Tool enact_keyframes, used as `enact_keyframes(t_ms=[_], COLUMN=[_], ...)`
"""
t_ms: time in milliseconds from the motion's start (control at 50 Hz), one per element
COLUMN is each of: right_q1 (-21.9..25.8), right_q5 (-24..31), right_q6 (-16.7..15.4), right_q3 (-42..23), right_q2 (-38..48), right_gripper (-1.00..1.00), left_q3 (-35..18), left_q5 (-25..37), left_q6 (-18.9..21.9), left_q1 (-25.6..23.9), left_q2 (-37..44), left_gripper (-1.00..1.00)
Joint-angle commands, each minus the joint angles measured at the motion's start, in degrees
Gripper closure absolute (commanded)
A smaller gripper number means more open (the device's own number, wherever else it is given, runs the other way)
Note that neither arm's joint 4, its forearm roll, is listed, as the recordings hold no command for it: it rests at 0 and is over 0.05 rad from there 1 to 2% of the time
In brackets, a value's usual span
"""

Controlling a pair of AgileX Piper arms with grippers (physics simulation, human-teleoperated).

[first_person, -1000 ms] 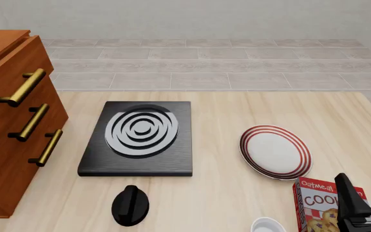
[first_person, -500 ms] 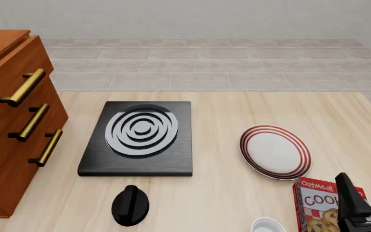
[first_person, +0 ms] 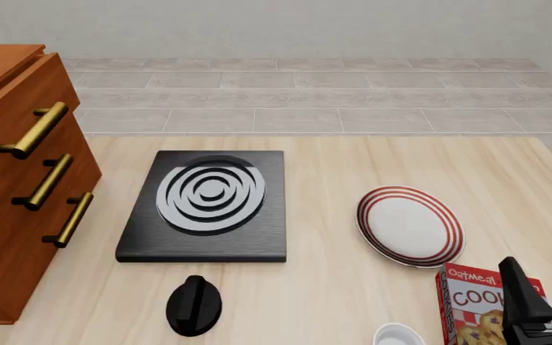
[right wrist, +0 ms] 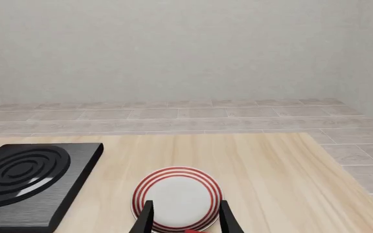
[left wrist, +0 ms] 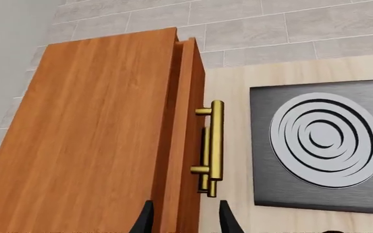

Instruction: Pick the akita bowl in the top layer of the wooden cabinet and place it on the plate.

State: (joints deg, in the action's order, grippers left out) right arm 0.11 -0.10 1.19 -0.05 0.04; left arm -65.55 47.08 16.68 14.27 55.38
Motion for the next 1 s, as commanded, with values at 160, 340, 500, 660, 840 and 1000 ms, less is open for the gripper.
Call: enact_keyframes(t_ms=[160, 340, 500, 660, 840, 1000], right_q1=[0.1, 0.2, 0.2, 0.2, 0.2, 0.2], right_q5=[0.1, 0.2, 0.3, 0.3, 0.3, 0.3], right_q6=[0.0, 0.0, -0.1, -0.1, -0.1, -0.1], right_q3=[0.0, 0.0, 0.0, 0.0, 0.0, 0.0], right_q2=[0.0, 0.0, 0.0, 0.0, 0.0, 0.0], right_gripper=[-1.0, -1.0, -1.0, -1.0, -1.0, -1.0], left_q3=[3.8, 5.6, 6.4, 7.8, 8.5, 10.4], left_q5=[-1.5, -2.4, -3.4, -4.1, -4.4, -4.8], left_q6=[0.0, 0.3, 0.9, 1.0, 0.6, -0.1], left_q1=[0.9, 1.5, 2.4, 2.9, 3.3, 2.9], left_q2=[-0.6, -0.9, -0.9, -1.2, -1.2, -1.4], left_gripper=[-1.0, -1.0, -1.0, -1.0, -1.0, -1.0])
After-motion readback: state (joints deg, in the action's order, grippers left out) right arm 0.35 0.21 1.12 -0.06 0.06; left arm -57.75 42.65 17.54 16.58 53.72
